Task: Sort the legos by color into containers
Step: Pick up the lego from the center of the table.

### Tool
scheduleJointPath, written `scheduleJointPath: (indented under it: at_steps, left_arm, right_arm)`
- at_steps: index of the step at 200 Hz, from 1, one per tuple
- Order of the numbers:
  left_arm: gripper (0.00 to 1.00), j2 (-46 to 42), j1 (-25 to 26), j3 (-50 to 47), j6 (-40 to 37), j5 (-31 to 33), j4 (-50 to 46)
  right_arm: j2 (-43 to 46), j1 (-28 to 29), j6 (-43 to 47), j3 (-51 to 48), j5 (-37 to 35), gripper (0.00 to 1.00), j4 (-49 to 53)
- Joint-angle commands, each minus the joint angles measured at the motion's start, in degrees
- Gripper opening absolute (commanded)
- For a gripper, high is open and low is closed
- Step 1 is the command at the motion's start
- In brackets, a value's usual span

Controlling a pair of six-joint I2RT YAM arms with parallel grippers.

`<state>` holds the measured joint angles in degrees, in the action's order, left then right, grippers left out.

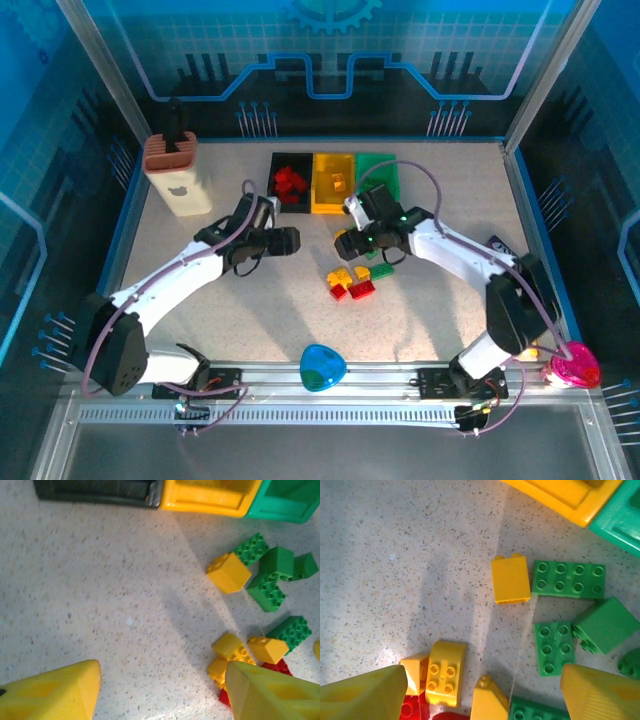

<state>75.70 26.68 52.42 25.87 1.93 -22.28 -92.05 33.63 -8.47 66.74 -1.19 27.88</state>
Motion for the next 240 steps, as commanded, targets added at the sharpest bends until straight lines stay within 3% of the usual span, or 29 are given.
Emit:
scheduleJointPath:
  at_steps: [1,55,114,240]
  left_arm:
    - [0.67,-4.1,-0.14,-6.12,4.99,1.1,3.79]
    - [0.65,-10.73,-0.14,-14.42,7.13,2.46,3.03]
    - [0.64,-14.01,-0.13,-17.61,8.06,2.64,2.51]
    - [0.62,-14.96,-0.23,-18.77,7.6,3.69,2.2]
  right_arm:
    - [-5.45,1.05,2.89,5.36,-0.84,0.8,3.93]
    - [-17.68,1.84,4.69,16.51,-5.56,0.72,8.5]
    - [-25.07,2.3,5.56,22.74,-8.07,0.64,11.67]
    - [-29.4,5.75,3.95,24.22,-10.46,0.5,12.28]
